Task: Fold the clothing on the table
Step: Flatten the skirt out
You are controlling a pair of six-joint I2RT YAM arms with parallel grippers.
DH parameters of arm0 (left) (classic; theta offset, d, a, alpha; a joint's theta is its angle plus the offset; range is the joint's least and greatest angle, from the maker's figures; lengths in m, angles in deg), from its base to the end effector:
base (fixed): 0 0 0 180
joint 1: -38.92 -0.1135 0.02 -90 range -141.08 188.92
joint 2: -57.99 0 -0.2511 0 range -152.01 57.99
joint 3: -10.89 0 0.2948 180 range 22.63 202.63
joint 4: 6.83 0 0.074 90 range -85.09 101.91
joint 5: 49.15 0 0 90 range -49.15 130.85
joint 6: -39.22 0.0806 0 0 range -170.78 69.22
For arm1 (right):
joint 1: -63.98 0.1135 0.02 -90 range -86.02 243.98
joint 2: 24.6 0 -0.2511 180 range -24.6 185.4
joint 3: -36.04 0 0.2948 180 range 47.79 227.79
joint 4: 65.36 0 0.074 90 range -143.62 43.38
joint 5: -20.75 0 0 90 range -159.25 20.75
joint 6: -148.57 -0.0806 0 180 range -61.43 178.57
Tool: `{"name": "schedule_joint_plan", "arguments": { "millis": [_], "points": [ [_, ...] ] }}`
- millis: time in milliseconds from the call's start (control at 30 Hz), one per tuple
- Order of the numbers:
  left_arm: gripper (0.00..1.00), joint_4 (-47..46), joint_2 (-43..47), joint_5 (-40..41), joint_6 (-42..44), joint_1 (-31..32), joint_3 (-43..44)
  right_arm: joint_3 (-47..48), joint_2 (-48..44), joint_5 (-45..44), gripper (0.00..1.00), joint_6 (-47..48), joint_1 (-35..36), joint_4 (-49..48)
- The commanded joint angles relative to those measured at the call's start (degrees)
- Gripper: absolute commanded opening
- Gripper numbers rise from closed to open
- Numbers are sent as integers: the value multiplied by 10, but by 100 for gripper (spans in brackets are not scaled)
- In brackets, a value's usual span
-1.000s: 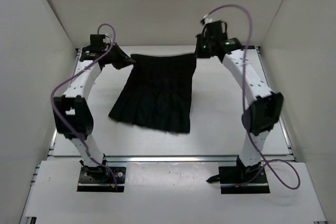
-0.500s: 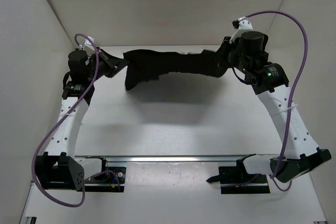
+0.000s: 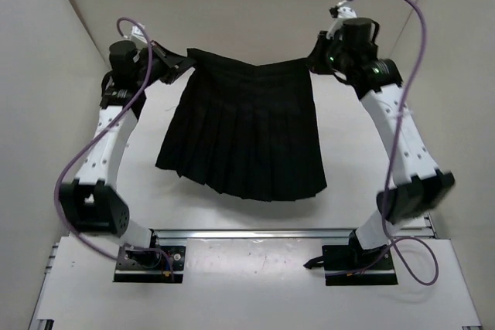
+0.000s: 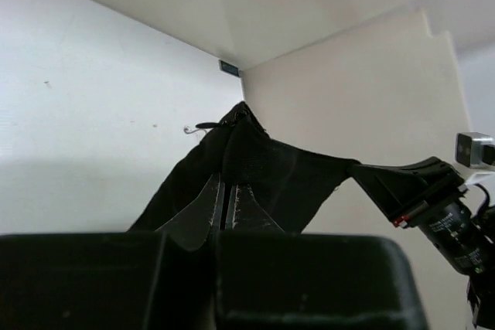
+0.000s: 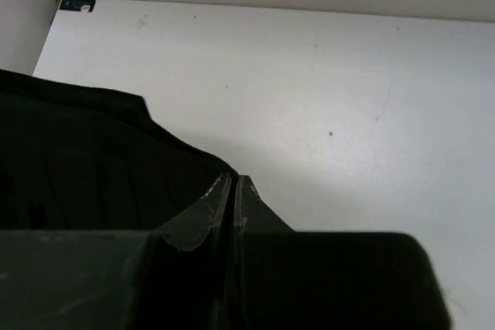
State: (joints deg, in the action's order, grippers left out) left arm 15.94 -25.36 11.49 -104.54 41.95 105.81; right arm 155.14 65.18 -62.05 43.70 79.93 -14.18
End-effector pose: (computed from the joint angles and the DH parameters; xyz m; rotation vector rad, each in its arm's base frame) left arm 0.4186 -0.0617 0.3940 -0.4330 1.8429 -1.1494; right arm 0.4001 0.1248 0.4516 -0.1028 1.9768 0.4754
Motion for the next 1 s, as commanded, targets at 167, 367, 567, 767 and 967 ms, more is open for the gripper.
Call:
{"name": "schedule_joint_plan", "arguments": {
  "millis": [167,367,567,767,967],
  "points": [
    [0,29,-86,4,-7,-11,195,228,84,18,0,-8,-11,-4],
    [0,-41,-32,-14,-17,-6,26,46,28,40,0,-3,-28,-30],
    [18,-82,63,-17,20,3,-258,-252,-62,28,0,-2,-4,-78],
    [55,55,148,-46,146,-4,-457,-551,-241,8,32,-61,42,-88],
    [63,138,172,21,198,35,-480,-601,-237,29,60,-77,-1,-77]
  ]
}}
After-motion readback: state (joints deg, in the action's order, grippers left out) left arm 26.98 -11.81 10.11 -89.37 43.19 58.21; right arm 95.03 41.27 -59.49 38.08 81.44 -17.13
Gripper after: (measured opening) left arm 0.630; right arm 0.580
